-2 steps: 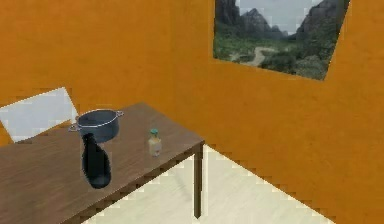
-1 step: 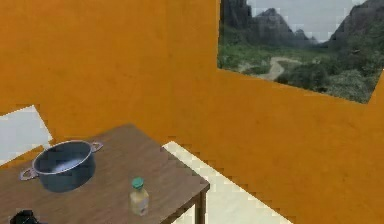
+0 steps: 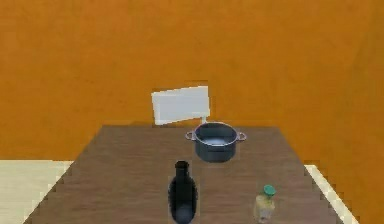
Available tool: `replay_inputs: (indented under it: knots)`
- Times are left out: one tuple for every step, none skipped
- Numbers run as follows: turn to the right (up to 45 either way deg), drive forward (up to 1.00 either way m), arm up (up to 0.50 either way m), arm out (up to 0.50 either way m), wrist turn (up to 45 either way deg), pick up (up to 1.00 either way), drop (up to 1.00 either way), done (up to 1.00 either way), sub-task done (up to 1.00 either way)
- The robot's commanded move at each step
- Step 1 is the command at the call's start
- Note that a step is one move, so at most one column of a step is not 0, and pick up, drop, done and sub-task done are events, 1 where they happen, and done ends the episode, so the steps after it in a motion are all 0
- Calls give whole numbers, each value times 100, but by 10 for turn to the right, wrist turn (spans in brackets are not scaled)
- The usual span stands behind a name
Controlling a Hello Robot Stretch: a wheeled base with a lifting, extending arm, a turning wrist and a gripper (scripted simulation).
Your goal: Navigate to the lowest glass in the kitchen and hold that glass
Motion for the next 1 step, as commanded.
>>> replay_inputs:
  knots:
    - [-450, 0, 0, 0, 0, 0, 0, 0, 0]
